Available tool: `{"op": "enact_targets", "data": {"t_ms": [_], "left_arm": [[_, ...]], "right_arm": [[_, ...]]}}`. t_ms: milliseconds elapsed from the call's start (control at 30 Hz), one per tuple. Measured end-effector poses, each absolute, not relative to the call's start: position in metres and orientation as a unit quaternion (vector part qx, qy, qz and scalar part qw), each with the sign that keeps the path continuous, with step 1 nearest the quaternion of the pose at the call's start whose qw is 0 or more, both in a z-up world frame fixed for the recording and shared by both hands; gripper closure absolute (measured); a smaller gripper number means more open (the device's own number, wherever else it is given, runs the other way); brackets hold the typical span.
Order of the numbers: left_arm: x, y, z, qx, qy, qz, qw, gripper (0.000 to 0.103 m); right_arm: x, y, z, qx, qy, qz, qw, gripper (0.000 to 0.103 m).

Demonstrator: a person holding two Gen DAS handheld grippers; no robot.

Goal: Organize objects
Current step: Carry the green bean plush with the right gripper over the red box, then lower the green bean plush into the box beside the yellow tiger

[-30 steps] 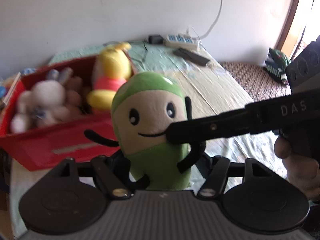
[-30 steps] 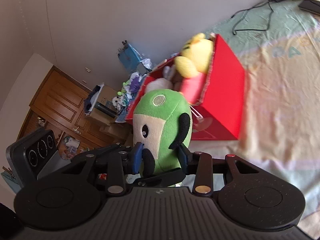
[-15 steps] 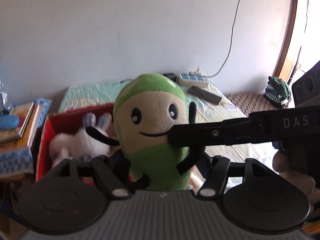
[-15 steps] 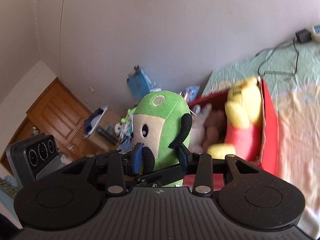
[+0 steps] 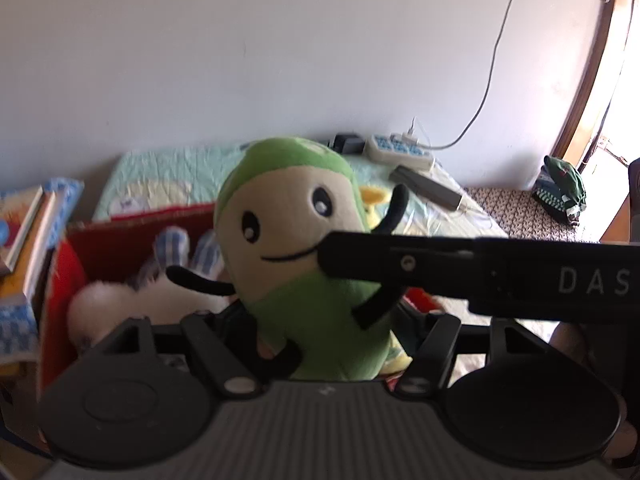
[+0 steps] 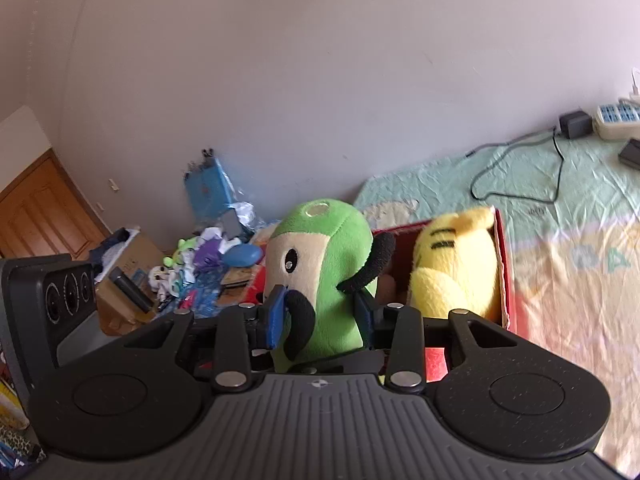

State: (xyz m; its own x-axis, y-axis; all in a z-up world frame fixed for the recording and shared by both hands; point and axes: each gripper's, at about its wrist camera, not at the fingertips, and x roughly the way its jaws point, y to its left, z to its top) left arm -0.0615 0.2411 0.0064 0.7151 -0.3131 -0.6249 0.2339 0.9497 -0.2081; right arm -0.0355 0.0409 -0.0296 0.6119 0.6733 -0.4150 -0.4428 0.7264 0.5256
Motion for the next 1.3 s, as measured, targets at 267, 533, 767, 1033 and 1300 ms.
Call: {"op": "enact_targets", "data": {"t_ms": [267,533,767,1033,1300], "left_arm": [[-0.037,0.255,-0.023,-0.090,0.389,-0.139,0.906,0.035],[-0.032,0.248,-0.028,-0.077,0.405,-0.145,0.899,0.019],[-0.024,0.241,-0.029,-0.067,0.426,-0.145,0.890,0.013],[-0.019,0.236,-0.030,-0.058,0.436,-0.134,0.888,0.008],[-0.018,0.232,-0.030,-0.049,0.442,-0.119,0.888,0.007]], "right_arm": [[-0.023,0.055,-0.049,0.186,0.332,0.289,0.878,0.064],[-0.013,0.047,-0.065,0.224,0.353,0.259,0.871,0.064],[-0.016,0.039,-0.075,0.240,0.351,0.266,0.865,0.066],[-0.015,0.039,-0.076,0.242,0.351,0.268,0.864,0.065],[-0.014,0.039,-0.076,0.242,0.352,0.268,0.863,0.065]]}}
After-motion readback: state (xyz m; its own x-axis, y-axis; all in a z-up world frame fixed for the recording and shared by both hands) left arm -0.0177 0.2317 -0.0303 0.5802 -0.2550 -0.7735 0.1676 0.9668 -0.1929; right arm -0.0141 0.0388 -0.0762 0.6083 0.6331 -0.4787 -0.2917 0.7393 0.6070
